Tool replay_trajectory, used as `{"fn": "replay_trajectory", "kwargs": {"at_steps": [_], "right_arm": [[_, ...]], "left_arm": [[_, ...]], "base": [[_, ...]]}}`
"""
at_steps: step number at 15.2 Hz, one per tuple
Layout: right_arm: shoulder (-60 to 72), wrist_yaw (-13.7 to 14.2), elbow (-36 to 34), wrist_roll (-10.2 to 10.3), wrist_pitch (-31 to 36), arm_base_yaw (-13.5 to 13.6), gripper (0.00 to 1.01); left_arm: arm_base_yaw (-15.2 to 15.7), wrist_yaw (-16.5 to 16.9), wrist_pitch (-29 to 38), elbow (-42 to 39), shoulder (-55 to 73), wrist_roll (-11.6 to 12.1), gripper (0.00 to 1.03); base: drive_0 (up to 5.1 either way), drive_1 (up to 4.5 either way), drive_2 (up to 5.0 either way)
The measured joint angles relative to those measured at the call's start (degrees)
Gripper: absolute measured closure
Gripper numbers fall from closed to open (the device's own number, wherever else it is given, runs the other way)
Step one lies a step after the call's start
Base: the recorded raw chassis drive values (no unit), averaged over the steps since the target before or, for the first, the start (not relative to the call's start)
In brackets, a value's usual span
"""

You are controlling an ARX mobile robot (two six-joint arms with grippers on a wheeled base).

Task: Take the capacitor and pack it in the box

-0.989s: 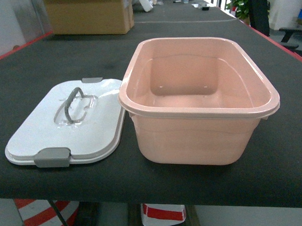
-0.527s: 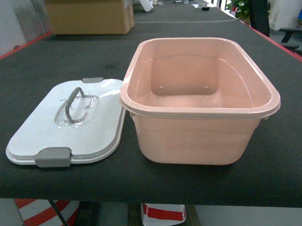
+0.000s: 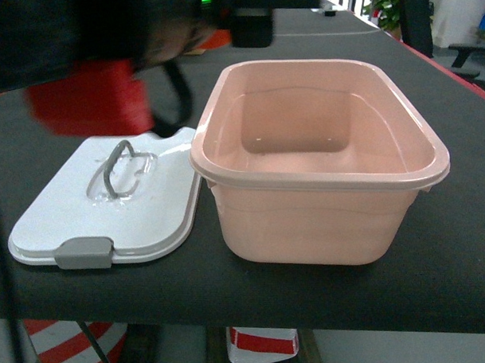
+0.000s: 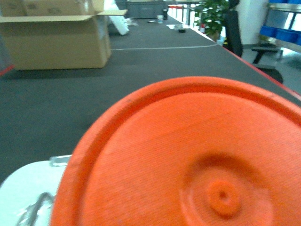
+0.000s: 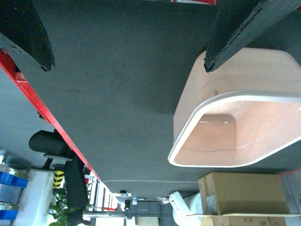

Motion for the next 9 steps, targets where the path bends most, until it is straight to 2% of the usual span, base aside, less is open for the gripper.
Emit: {"fn": "replay_trajectory", "kwargs": {"at_steps": [2,4,6,9], "right_arm": [[0.0,0.0,0.0,0.0,0.0,0.0,0.03],[0.0,0.0,0.0,0.0,0.0,0.0,0.03],[0.0,0.0,0.0,0.0,0.0,0.0,0.03],[0.0,0.0,0.0,0.0,0.0,0.0,0.03]], "left_arm": [[-1.7,1.3,-3.3,9.3,7.6,-1.2,0.59],[-2.5,2.6,-5.3,13.8,12.6,-1.7,0.59],[-2.7,2.9,-4.7,14.1,12.9,-1.8,0.42],[-2.7,2.8,-4.7,14.4,12.7,-1.8,0.06]], "base": [[0.0,0.00,0.0],[0.0,0.00,0.0],[0.0,0.00,0.0],[0.0,0.00,0.0]]}}
